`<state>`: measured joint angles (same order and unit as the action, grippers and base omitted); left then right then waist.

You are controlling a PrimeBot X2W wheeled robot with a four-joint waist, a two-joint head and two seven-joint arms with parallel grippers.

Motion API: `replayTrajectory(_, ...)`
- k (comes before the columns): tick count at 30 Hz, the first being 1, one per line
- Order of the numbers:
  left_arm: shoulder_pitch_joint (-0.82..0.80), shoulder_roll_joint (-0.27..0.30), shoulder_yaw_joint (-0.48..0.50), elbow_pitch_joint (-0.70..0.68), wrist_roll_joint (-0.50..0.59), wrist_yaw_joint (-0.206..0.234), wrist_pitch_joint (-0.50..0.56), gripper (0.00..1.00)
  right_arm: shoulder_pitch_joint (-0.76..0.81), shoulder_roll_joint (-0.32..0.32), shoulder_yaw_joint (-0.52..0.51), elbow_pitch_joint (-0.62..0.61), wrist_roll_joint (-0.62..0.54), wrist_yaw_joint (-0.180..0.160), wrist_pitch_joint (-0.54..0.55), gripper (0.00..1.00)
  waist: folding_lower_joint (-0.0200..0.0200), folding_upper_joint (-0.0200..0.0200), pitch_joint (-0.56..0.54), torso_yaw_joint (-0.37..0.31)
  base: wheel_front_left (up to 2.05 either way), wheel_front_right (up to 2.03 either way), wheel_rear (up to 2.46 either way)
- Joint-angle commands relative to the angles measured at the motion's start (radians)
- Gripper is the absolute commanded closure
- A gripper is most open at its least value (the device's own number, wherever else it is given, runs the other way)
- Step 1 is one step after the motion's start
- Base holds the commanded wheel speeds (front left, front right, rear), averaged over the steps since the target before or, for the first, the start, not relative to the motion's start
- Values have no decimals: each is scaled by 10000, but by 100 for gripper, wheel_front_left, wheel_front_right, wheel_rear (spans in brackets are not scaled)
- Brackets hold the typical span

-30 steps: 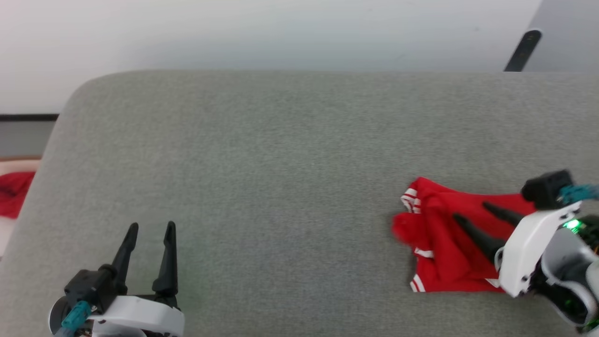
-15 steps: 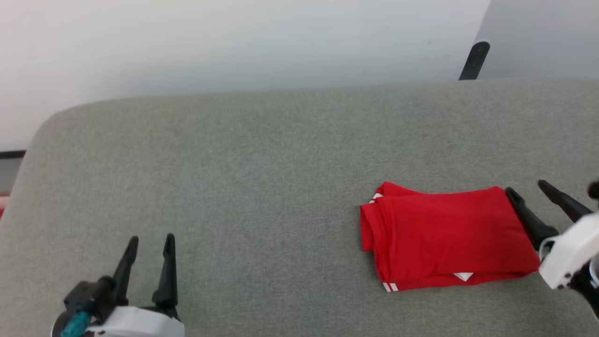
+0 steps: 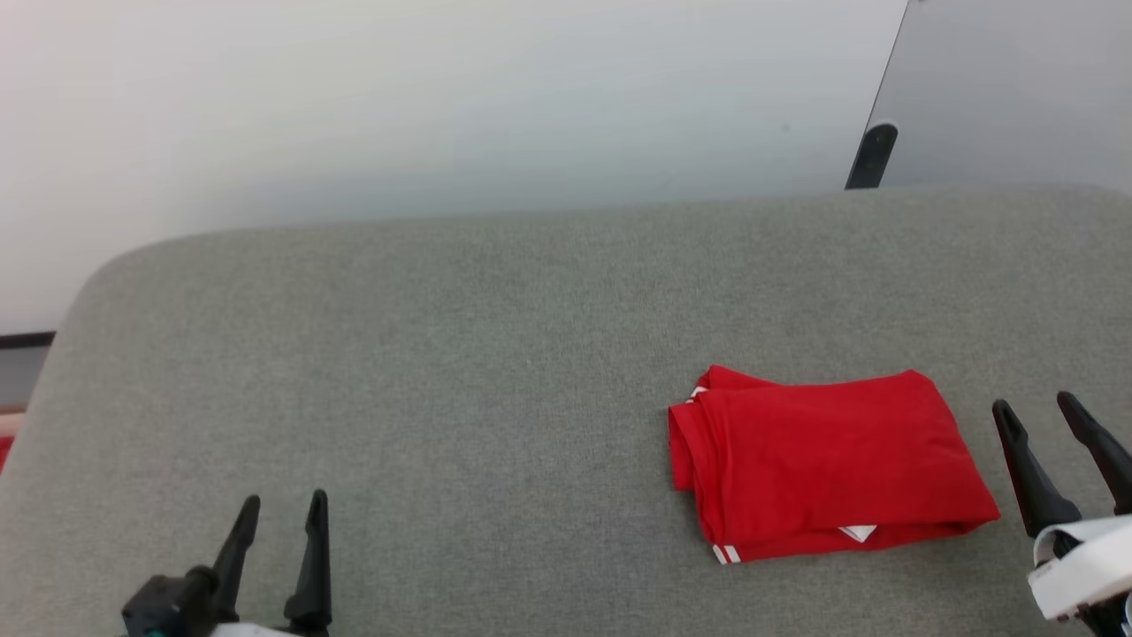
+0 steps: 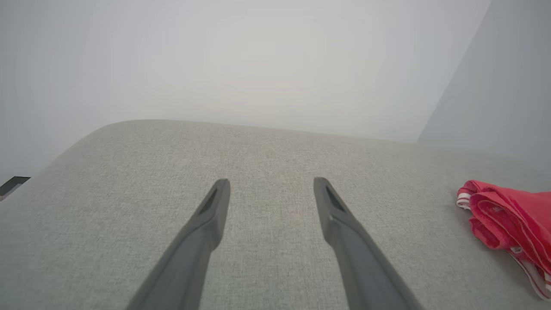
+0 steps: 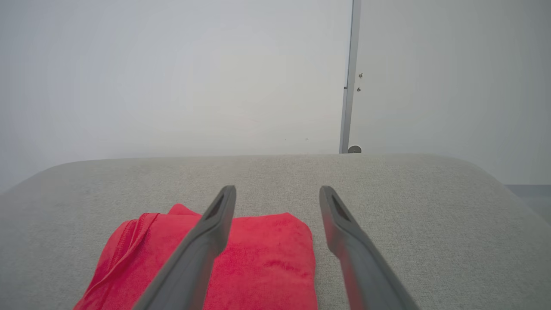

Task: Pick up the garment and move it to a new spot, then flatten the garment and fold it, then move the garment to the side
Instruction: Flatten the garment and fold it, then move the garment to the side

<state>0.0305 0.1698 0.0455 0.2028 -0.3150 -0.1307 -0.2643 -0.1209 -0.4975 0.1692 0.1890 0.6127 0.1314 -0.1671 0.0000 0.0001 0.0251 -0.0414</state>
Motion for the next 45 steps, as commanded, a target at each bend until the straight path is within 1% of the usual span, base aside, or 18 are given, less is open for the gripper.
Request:
replayTrajectory(1,172,3,15,-70,88,1,10,0,189,74,-115,-40,-89,-17,-129,0,0,-1,-195,46,0,0,0)
replayTrajectory(10,1026,-81,7,-677,338,1,10,0,814,505,-747,-383,-285,-18,-514,0,0,-1,-497,174,0,0,0)
replayTrajectory(24,2173,-170,309,-1586,383,75,10,0,1759,665,-1512,-946,-428,-18,-195,0,0,-1,-497,380,0,0,0)
replayTrajectory(41,1958,-192,221,-1603,510,79,10,0,1879,948,-1684,-1262,-550,-18,173,0,0,-1,-476,324,0,0,0)
replayTrajectory(43,1898,-220,164,-1573,522,75,10,0,1764,1084,-1787,-1130,-446,-18,376,0,0,-1,-448,354,0,0,0)
replayTrajectory(45,1799,-245,82,-1492,516,68,10,0,1582,1167,-1893,-850,-425,-18,942,0,0,-1,-408,416,0,0,0)
